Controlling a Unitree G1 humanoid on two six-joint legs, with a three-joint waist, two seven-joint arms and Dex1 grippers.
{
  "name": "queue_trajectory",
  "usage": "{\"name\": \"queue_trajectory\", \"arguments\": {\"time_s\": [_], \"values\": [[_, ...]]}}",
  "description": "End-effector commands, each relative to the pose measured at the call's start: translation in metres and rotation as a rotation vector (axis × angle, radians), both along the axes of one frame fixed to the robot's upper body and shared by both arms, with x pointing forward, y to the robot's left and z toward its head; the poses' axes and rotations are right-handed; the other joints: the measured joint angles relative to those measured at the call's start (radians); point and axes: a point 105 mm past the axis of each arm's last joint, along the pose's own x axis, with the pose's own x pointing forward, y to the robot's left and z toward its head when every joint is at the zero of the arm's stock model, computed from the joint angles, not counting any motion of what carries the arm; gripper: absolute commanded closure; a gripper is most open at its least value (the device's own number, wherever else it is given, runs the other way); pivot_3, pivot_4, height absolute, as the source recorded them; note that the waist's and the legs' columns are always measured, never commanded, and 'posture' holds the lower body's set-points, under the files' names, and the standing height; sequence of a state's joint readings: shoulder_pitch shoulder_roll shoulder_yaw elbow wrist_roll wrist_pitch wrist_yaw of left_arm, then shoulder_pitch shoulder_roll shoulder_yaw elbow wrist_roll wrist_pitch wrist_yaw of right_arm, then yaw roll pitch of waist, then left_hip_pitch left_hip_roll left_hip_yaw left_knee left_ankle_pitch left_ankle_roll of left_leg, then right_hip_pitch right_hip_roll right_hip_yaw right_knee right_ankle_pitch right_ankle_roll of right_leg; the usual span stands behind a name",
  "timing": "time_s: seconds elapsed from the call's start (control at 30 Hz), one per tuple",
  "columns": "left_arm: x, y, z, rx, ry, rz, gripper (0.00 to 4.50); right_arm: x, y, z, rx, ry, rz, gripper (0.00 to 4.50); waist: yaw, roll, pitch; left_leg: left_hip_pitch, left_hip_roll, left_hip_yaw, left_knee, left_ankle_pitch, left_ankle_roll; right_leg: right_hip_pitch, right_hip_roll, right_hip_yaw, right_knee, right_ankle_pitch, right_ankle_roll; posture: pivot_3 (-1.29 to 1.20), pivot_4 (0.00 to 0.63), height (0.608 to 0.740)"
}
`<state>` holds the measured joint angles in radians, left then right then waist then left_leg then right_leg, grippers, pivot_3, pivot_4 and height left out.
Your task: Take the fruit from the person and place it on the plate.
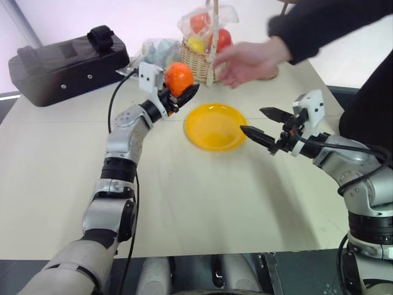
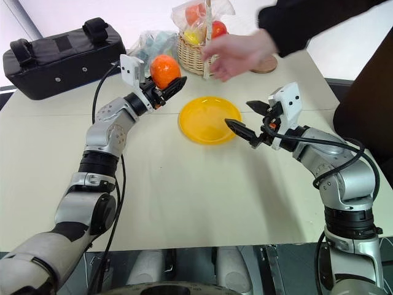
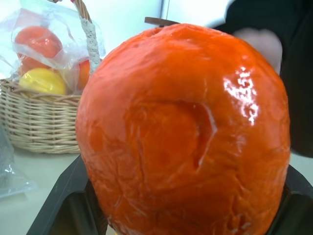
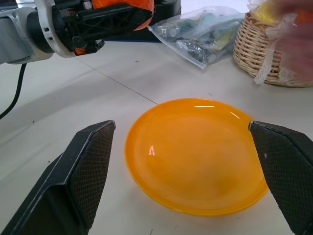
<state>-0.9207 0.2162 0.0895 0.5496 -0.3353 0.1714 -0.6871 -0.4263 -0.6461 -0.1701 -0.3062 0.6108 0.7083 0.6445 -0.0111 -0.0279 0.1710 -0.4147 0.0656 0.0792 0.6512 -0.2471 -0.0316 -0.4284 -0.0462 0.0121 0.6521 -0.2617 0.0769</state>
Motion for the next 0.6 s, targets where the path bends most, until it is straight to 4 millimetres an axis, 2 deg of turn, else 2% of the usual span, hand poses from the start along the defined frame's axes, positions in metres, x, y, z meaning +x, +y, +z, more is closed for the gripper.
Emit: {"name": "queue_trajectory", "arguments": {"time_s": [0.03, 0.2, 0.37, 0.5, 0.53, 0.57, 0.6], "values": [[-0.001, -0.018, -0.008, 0.098, 0.018, -0.044, 1.63, -0.004, 0.001, 0.006, 0.004, -0.036, 0.011, 0.00, 0.000, 0.000, 0.000, 0.000, 0.000, 0.000, 0.000, 0.000, 0.000, 0.000, 0.000, 0.000, 0.000, 0.000, 0.000, 0.00, 0.150, 0.740], [0.008, -0.040, -0.029, 0.188, 0.066, -0.045, 1.63, -0.007, 0.000, -0.001, -0.012, -0.008, 0.009, 0.00, 0.003, 0.000, 0.000, -0.001, 0.000, 0.000, 0.001, 0.000, 0.000, 0.000, 0.000, 0.000, 0.000, 0.000, 0.000, 0.00, 0.150, 0.740], [0.016, -0.063, -0.048, 0.288, 0.129, -0.061, 1.63, -0.013, -0.002, -0.017, -0.054, 0.040, 0.002, 0.00, 0.002, 0.000, 0.000, -0.001, 0.000, -0.001, 0.001, -0.001, 0.001, 0.000, 0.000, -0.001, -0.002, 0.000, 0.000, 0.00, 0.150, 0.740], [0.018, -0.074, -0.053, 0.314, 0.150, -0.076, 1.63, -0.017, -0.004, -0.025, -0.070, 0.060, -0.013, 0.00, 0.000, 0.000, 0.000, -0.002, 0.000, -0.001, 0.000, -0.001, 0.003, 0.000, 0.000, -0.001, -0.003, 0.000, 0.000, 0.00, 0.150, 0.740], [0.017, -0.076, -0.055, 0.325, 0.154, -0.084, 0.57, -0.017, -0.005, -0.026, -0.071, 0.061, -0.018, 0.00, -0.001, 0.000, 0.000, -0.002, 0.000, -0.001, 0.000, -0.002, 0.003, 0.000, 0.000, -0.001, -0.003, 0.000, 0.000, 0.00, 0.150, 0.740], [0.017, -0.078, -0.058, 0.332, 0.161, -0.092, 0.19, -0.018, -0.005, -0.027, -0.072, 0.061, -0.022, 0.00, -0.001, 0.000, 0.000, -0.002, 0.000, -0.001, 0.000, -0.002, 0.003, 0.000, 0.000, -0.001, -0.003, 0.000, 0.000, 0.00, 0.150, 0.740], [0.016, -0.079, -0.060, 0.345, 0.159, -0.095, 0.08, -0.019, -0.006, -0.027, -0.071, 0.061, -0.027, 0.00, -0.001, 0.000, 0.000, -0.002, 0.000, -0.001, 0.000, -0.002, 0.003, 0.000, 0.000, -0.001, -0.003, 0.000, 0.000, 0.00, 0.150, 0.740]]}}
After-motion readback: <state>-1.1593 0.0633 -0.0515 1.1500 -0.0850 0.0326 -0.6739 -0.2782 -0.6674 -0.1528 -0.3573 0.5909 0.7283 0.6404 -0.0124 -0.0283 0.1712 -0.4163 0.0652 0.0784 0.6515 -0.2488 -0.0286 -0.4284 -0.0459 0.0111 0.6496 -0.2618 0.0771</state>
